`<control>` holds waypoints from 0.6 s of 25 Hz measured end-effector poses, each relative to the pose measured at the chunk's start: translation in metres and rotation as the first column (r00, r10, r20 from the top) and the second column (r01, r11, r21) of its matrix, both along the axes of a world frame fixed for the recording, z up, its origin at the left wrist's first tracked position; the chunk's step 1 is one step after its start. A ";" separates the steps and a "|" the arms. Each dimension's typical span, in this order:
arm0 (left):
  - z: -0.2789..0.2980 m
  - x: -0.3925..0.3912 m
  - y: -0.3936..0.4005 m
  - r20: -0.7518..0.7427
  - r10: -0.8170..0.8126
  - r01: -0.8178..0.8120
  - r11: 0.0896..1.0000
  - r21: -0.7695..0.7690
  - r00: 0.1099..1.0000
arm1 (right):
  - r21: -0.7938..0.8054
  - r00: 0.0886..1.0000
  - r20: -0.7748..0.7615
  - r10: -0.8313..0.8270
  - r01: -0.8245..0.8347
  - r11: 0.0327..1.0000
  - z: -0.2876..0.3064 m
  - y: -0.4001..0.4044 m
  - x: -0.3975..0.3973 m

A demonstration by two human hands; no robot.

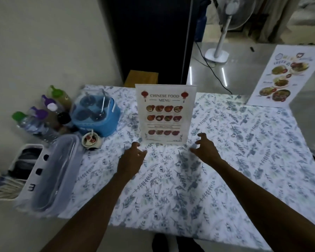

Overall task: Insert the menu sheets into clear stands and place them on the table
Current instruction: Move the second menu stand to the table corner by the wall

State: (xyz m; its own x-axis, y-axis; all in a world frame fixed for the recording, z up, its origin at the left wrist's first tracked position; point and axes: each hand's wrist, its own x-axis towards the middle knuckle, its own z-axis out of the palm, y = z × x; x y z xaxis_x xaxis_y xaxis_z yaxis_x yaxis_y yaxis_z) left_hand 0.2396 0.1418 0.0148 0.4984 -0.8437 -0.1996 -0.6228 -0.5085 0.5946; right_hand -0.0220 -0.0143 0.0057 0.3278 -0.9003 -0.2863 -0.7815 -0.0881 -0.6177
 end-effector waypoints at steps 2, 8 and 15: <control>0.002 0.014 0.003 0.015 0.017 -0.017 1.000 -0.014 1.000 | -0.004 1.000 0.003 -0.001 0.001 1.000 0.001 -0.001 0.008; 0.009 0.039 -0.032 -0.116 0.087 -0.092 0.995 -0.036 0.989 | -0.025 1.000 0.028 -0.006 0.007 1.000 0.001 -0.017 0.030; 0.014 0.025 -0.079 -0.198 0.067 -0.101 0.980 -0.172 0.978 | -0.042 0.997 0.041 0.064 -0.062 0.997 -0.008 -0.030 0.037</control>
